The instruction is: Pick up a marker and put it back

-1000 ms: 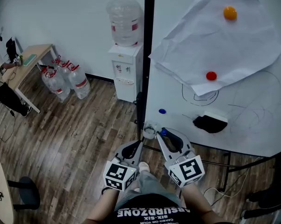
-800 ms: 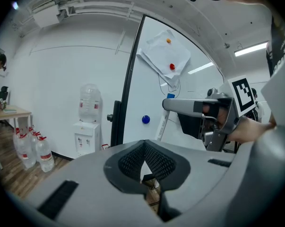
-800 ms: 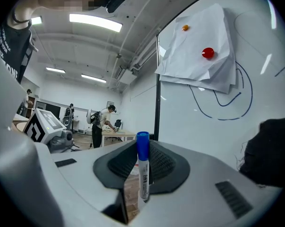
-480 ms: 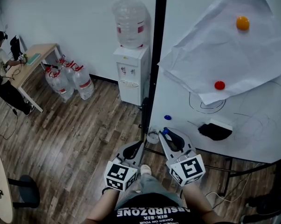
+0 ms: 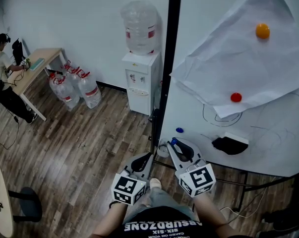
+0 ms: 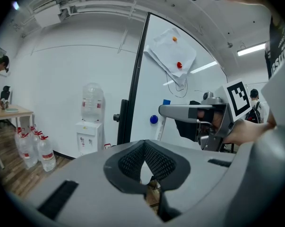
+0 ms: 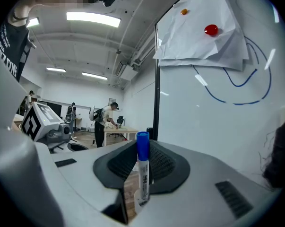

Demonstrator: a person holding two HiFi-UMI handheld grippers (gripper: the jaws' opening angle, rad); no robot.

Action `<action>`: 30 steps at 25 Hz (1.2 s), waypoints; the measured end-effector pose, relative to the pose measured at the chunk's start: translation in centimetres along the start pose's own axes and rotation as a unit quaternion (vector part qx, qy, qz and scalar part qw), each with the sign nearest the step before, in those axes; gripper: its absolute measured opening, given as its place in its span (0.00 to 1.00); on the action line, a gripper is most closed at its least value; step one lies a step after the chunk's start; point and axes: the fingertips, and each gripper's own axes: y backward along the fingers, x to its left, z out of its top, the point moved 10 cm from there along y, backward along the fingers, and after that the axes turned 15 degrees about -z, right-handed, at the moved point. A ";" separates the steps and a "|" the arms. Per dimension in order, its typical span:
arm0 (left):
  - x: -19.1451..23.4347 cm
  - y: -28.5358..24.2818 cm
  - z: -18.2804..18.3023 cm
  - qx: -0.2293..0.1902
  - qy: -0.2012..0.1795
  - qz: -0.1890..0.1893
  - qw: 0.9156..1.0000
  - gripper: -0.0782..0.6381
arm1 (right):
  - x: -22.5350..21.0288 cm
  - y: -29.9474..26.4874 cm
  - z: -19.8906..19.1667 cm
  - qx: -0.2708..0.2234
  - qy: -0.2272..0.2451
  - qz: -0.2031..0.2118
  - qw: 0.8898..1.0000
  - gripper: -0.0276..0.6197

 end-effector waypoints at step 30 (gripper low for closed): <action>2.1 -0.9 -0.5 0.004 0.015 0.019 1.000 0.12 | -0.8 -4.3 -6.2 0.098 -0.012 -0.002 0.995 0.15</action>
